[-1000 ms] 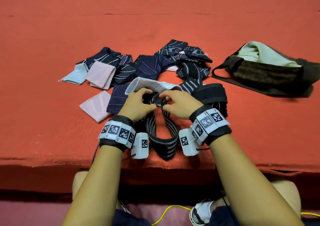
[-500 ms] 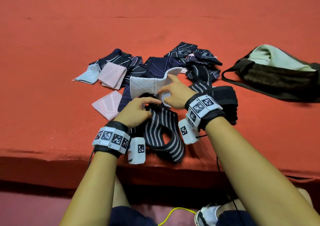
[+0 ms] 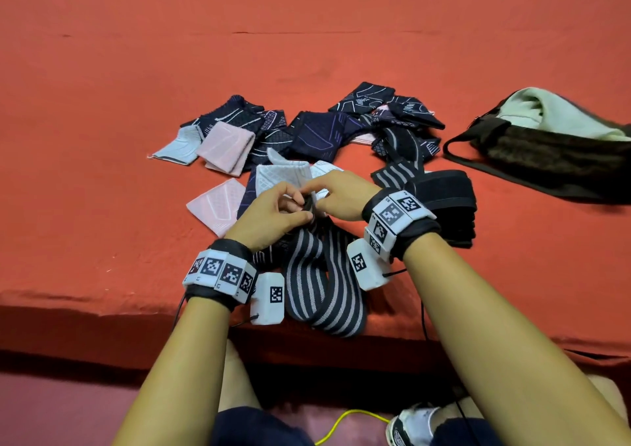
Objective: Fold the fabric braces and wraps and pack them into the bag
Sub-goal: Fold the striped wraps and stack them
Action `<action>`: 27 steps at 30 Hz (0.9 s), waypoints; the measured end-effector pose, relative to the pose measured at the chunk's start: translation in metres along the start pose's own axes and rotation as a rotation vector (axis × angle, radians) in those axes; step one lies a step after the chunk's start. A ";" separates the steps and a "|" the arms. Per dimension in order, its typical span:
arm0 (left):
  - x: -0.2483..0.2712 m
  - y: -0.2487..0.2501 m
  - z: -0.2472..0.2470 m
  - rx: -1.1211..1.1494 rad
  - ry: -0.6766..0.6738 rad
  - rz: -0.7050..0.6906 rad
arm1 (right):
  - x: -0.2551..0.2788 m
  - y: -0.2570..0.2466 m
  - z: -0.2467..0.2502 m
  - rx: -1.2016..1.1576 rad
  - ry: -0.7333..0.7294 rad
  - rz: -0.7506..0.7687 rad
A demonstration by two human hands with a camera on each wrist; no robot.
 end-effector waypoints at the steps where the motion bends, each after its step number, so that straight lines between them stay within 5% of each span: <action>1: -0.002 -0.003 0.001 -0.035 0.012 0.009 | 0.000 -0.001 0.001 -0.016 0.008 0.002; 10: -0.006 -0.005 0.013 -0.232 0.032 -0.062 | 0.002 -0.002 0.010 -0.087 0.077 0.020; 27: 0.010 0.012 0.003 -0.116 -0.038 -0.131 | -0.007 0.027 0.022 -0.260 0.284 -0.098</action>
Point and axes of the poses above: each hand's wrist, its own x-axis away from the middle knuckle, its own z-axis out of the back of the hand, y = z × x, the point moved 10 cm from there along -x, towards the middle knuckle, and after that the axes turned 11 degrees about y, right-handed, at the moved point
